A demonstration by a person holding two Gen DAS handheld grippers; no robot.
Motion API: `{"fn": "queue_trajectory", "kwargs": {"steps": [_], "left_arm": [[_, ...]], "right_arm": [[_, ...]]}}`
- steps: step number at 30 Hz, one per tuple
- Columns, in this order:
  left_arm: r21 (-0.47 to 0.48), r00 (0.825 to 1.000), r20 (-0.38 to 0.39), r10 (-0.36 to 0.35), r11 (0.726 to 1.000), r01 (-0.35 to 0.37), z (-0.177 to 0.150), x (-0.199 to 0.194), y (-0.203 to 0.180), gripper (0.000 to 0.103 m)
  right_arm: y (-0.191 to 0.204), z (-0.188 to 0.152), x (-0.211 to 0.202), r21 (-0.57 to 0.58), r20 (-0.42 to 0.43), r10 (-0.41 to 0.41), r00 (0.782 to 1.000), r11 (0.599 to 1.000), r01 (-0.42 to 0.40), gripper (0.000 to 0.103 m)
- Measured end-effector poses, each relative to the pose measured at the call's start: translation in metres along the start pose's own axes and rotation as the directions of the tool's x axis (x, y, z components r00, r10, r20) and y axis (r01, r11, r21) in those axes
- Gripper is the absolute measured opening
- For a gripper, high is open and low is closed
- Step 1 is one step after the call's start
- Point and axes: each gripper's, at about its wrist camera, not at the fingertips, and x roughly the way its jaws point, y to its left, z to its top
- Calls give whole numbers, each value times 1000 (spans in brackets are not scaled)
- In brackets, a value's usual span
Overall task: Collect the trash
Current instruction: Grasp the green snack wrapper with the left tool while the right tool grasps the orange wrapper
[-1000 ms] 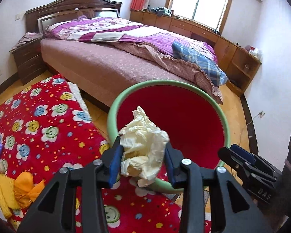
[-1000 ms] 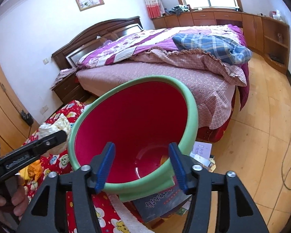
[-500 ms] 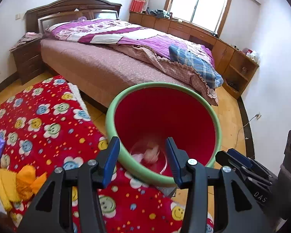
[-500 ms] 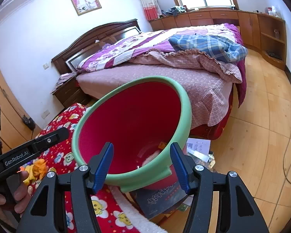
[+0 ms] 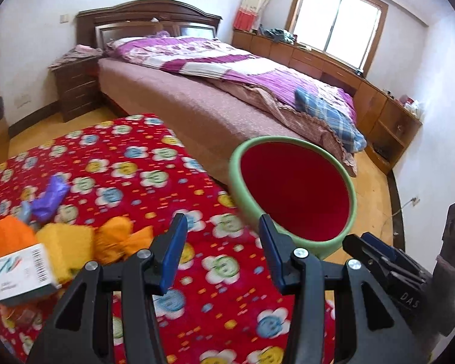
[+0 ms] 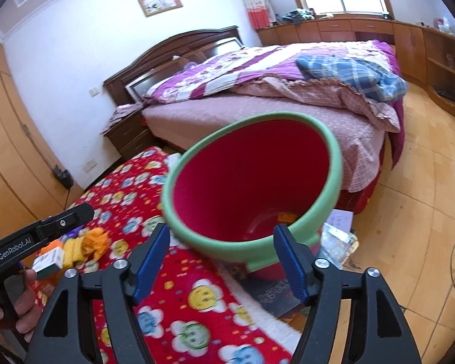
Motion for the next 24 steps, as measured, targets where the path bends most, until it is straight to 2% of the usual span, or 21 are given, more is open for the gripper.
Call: {"fn": "queue_trajectory", "kwargs": {"steps": [7, 13, 24], "left_arm": [[-47, 997, 20, 73, 996, -72, -15, -33, 41, 49], [-117, 987, 35, 154, 982, -149, -30, -60, 88, 50], [-232, 948, 9, 319, 922, -309, -48, -85, 184, 50]], "right_arm": [[37, -10, -1, -57, -18, 49, 999, 997, -50, 75], [70, -20, 5, -119, -51, 76, 996, 990, -82, 75], [118, -32, 26, -191, -113, 89, 990, 975, -110, 75]]}}
